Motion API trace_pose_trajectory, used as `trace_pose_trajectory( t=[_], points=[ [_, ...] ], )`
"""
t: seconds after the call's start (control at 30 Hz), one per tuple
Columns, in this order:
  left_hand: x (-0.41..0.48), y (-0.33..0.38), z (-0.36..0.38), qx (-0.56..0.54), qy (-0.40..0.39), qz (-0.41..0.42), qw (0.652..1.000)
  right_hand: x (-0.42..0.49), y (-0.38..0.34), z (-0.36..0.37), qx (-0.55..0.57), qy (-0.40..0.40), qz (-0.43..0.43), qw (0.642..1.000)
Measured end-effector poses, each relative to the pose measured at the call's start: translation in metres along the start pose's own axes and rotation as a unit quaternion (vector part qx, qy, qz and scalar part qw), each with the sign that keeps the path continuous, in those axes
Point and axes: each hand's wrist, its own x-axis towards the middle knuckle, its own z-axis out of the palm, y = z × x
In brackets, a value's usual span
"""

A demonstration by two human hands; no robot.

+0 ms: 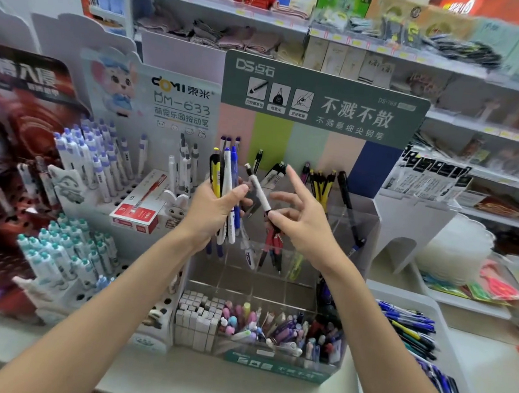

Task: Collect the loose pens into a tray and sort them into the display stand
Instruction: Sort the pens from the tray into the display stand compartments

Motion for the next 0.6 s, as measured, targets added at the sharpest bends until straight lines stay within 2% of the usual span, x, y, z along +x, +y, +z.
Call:
trace_pose_trajectory(
  t=[0.1, 0.2, 0.3, 0.47, 0.6],
  points=[
    [-0.002, 0.004, 0.002, -0.011, -0.040, -0.001, 0.999, 0.001, -0.003, 0.011, -0.050, -0.075, -0.030, 0.995],
    [-0.003, 0.007, 0.003, -0.009, -0.069, 0.012, 0.998, 0.004, -0.003, 0.014, -0.079, -0.085, -0.055, 0.992],
    [-0.002, 0.004, -0.004, 0.005, -0.042, 0.009, 0.999, 0.014, -0.007, 0.005, -0.069, -0.033, -0.059, 0.995],
    [-0.003, -0.001, -0.013, -0.041, -0.033, -0.045, 0.998, 0.049, -0.021, -0.009, -0.055, 0.071, -0.119, 0.989],
    [-0.003, -0.002, -0.012, -0.063, -0.020, -0.065, 0.996, 0.079, -0.022, 0.000, -0.086, 0.205, -0.195, 0.955]
  ],
)
